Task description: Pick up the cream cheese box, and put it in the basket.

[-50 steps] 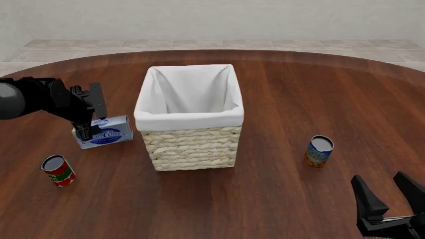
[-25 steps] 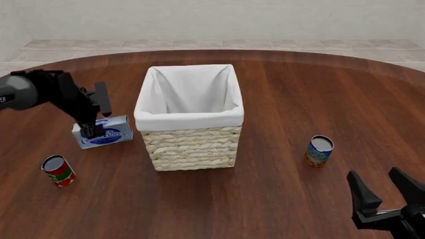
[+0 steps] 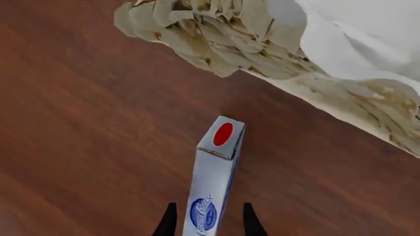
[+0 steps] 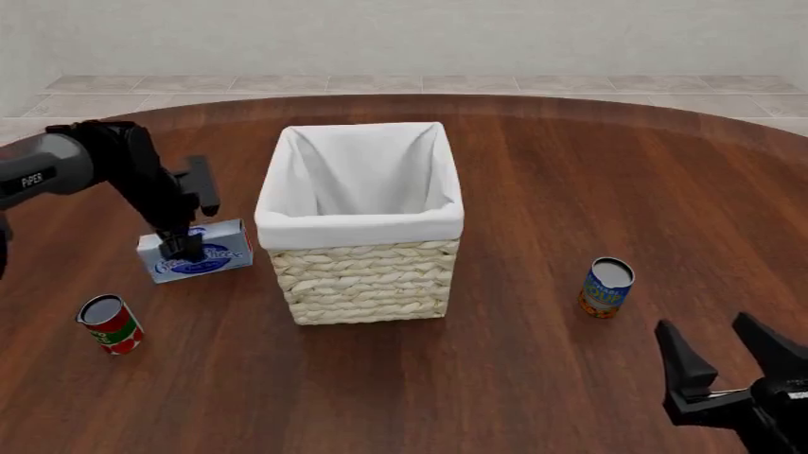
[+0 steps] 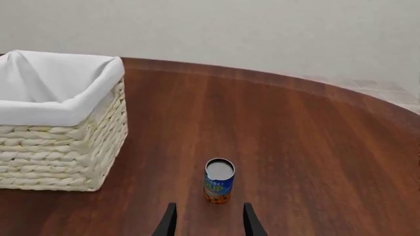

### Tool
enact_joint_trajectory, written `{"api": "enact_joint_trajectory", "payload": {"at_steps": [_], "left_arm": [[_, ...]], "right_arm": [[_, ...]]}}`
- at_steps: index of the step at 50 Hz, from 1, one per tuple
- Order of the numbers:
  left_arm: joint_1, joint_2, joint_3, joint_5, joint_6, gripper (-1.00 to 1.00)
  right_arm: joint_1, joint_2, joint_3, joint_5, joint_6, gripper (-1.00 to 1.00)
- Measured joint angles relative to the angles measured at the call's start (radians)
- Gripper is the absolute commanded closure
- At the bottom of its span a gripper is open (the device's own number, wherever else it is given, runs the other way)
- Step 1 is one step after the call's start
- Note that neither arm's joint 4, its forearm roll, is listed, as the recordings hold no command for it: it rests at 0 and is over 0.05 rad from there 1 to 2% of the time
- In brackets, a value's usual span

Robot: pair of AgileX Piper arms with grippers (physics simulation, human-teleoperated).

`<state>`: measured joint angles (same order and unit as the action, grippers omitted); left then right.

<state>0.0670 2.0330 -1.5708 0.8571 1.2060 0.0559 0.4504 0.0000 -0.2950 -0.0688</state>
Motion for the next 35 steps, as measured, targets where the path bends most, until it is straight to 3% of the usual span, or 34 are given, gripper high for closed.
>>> {"api": "enact_joint_trajectory", "payload": {"at_steps": [20,35], "left_arm": [[0.023,0.075,-0.125,0.128,-0.021,-1.00],[0.012,0.144,-0.254,0.238,-0.076,-1.00]], "right_arm": [[-0.007,0.136,0.000,-0.119,0.001,-1.00],[-0.014,0.279,0.000,-0.249,0.006,-1.00]]}}
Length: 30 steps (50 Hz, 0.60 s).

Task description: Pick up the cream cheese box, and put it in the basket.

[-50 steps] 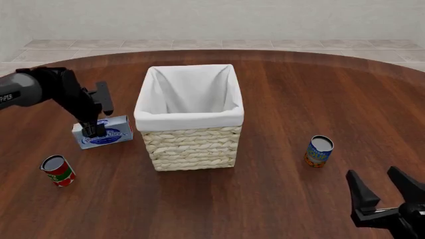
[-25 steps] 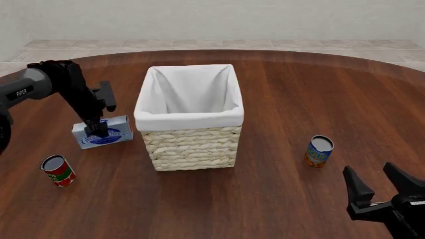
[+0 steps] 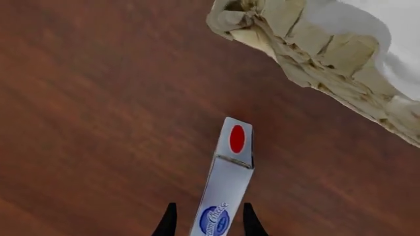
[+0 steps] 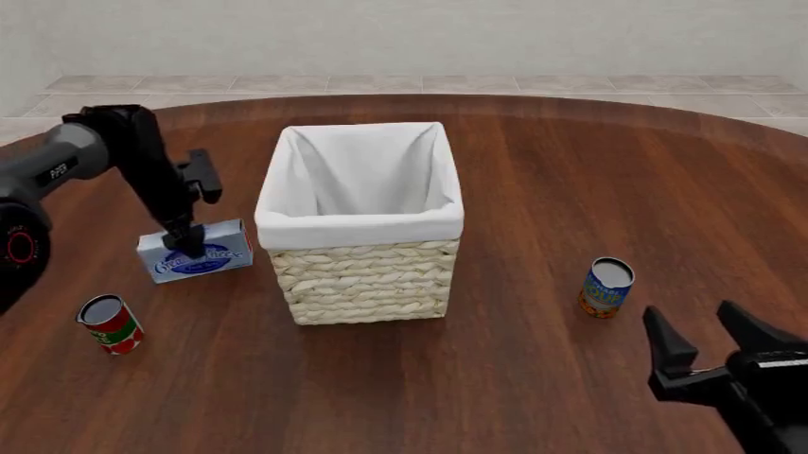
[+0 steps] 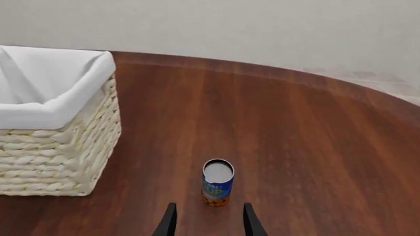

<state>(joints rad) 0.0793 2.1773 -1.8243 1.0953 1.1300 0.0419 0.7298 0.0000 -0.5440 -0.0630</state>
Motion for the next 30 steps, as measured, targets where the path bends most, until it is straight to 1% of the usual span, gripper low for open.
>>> {"api": "enact_joint_trajectory", "payload": {"at_steps": [7,12,13,20,30], "left_arm": [[-0.013,0.036,-0.073,0.059,-0.036,-1.00],[-0.016,0.052,-0.099,0.079,-0.046,-1.00],[-0.016,0.055,-0.102,0.081,-0.047,1.00],[-0.017,0.060,-0.109,0.083,-0.049,1.00],[-0.017,0.052,-0.094,0.069,-0.045,1.00]], "right_arm": [[-0.006,0.093,0.000,-0.086,0.004,-1.00],[-0.008,0.150,0.000,-0.138,0.008,-1.00],[-0.009,0.157,0.000,-0.143,0.009,-1.00],[-0.009,0.165,0.000,-0.148,0.015,-1.00],[-0.007,0.120,0.000,-0.106,0.021,-1.00]]}}
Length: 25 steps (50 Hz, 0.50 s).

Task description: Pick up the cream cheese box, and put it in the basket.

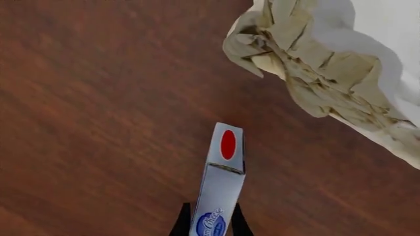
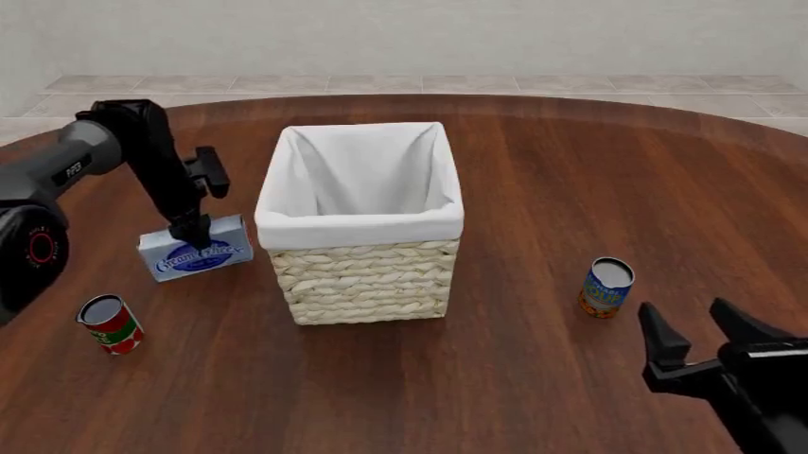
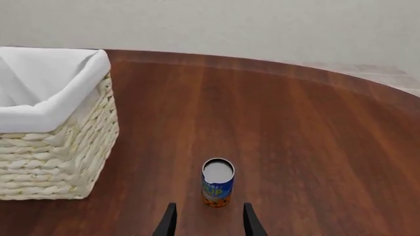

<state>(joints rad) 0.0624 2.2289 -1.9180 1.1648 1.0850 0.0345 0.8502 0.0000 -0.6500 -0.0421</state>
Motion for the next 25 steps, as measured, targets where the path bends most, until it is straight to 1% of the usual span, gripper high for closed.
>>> {"api": "enact_joint_trajectory", "payload": {"at_steps": [5,11,18,25], "left_arm": [[0.000,-0.006,0.011,-0.010,0.003,1.00],[-0.009,-0.013,0.023,-0.015,-0.016,1.00],[-0.016,-0.025,0.036,-0.023,-0.023,1.00],[-0.010,-0.075,0.071,-0.025,-0.007,1.00]], "right_arm": [[0.001,-0.030,0.000,0.028,0.002,-1.00],[0.003,-0.073,0.000,0.068,0.004,-1.00],[0.005,-0.145,0.000,0.136,0.009,-1.00],[0.007,-0.203,0.000,0.186,0.017,-1.00]]}}
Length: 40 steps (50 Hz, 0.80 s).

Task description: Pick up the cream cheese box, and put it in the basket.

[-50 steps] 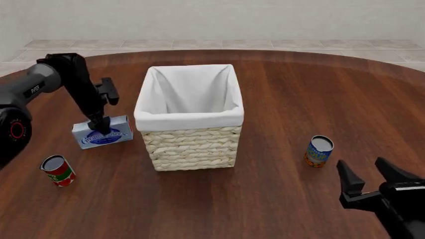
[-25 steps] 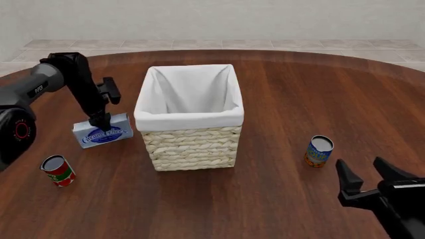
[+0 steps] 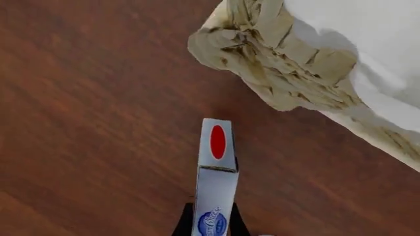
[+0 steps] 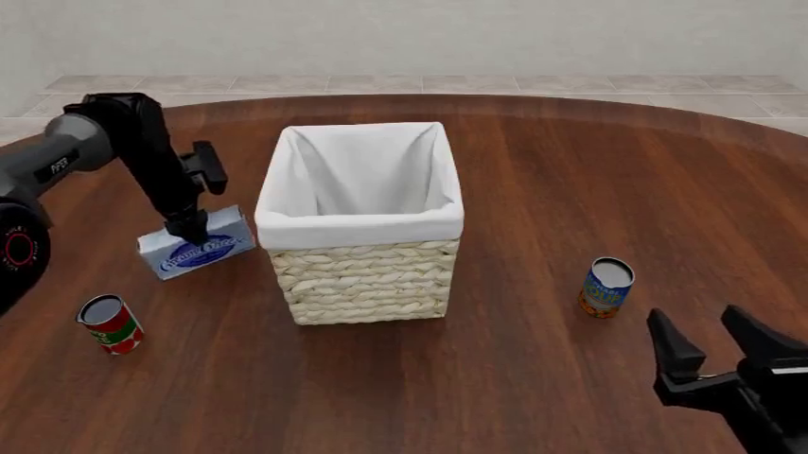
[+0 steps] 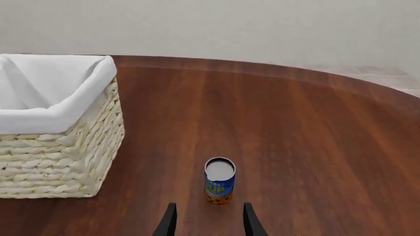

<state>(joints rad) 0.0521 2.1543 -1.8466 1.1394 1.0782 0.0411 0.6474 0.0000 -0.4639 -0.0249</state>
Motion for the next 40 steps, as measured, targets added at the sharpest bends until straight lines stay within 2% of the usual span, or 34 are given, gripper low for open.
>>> {"api": "enact_joint_trajectory", "payload": {"at_steps": [16,22,33,40], "left_arm": [[0.037,-0.203,0.141,-0.035,0.056,1.00],[0.031,-0.275,0.169,-0.031,0.049,1.00],[-0.003,-0.380,0.144,-0.005,-0.021,1.00],[-0.040,-0.399,0.023,0.035,-0.145,1.00]], "right_arm": [[0.003,-0.232,0.000,0.203,0.021,-1.00],[0.005,-0.285,0.000,0.248,0.026,-1.00],[0.007,-0.327,0.000,0.283,0.031,-1.00],[0.008,-0.339,0.000,0.292,0.032,-1.00]]}}
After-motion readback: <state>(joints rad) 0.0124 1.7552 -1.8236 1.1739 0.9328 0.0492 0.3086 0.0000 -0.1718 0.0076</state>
